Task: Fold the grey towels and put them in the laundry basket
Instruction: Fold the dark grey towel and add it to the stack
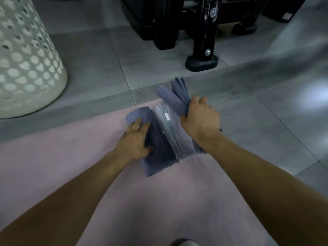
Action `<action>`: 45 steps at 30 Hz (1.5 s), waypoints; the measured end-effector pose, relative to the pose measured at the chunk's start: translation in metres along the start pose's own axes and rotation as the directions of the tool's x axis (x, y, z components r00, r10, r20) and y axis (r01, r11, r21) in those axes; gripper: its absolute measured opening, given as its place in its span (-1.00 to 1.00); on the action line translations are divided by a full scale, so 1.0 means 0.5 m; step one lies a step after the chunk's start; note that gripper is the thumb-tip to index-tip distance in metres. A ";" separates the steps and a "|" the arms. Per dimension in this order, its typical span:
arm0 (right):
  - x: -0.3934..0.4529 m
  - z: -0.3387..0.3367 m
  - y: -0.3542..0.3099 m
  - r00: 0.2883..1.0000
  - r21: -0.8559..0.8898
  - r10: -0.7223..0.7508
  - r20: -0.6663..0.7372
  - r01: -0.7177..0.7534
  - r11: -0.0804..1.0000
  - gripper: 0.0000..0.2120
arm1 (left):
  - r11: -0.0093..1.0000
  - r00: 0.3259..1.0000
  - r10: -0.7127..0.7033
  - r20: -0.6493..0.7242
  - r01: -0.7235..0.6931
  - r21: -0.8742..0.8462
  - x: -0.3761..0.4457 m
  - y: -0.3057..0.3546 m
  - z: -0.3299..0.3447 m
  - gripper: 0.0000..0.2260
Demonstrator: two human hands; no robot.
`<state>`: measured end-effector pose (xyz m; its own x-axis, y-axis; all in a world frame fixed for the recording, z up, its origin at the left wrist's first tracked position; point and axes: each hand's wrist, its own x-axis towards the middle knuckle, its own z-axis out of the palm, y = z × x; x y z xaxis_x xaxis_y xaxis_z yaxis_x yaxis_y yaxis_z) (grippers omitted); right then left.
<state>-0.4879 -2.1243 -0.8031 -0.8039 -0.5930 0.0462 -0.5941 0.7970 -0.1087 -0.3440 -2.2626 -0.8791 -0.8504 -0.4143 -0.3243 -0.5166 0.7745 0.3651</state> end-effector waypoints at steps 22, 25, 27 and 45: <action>0.004 0.134 0.067 0.939 0.483 0.141 0.314 -0.285 0.828 -0.48 | 0.880 0.974 -0.184 -0.133 0.103 -0.465 0.087 0.015 -0.004 -0.62; -0.006 0.122 0.093 0.918 0.494 0.112 0.381 -0.305 0.814 -0.57 | 0.583 0.921 -0.389 -0.021 0.228 -0.780 0.159 0.060 -0.025 -0.51; -0.015 0.114 0.103 0.905 0.488 0.091 0.414 -0.306 0.817 -0.58 | 0.450 0.899 -0.435 0.049 0.265 -0.853 0.181 0.090 -0.026 -0.33; -0.096 0.158 0.114 0.994 0.273 -0.091 0.059 0.072 0.959 -0.48 | 0.994 0.910 0.106 -0.401 -0.099 0.040 0.165 0.113 0.011 -0.27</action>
<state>-0.4811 -2.0597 -0.8902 -0.7434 -0.6689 -0.0028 -0.6202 0.6908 -0.3716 -0.4426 -2.2505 -0.8901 -0.8689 -0.4861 0.0932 -0.4257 0.8300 0.3605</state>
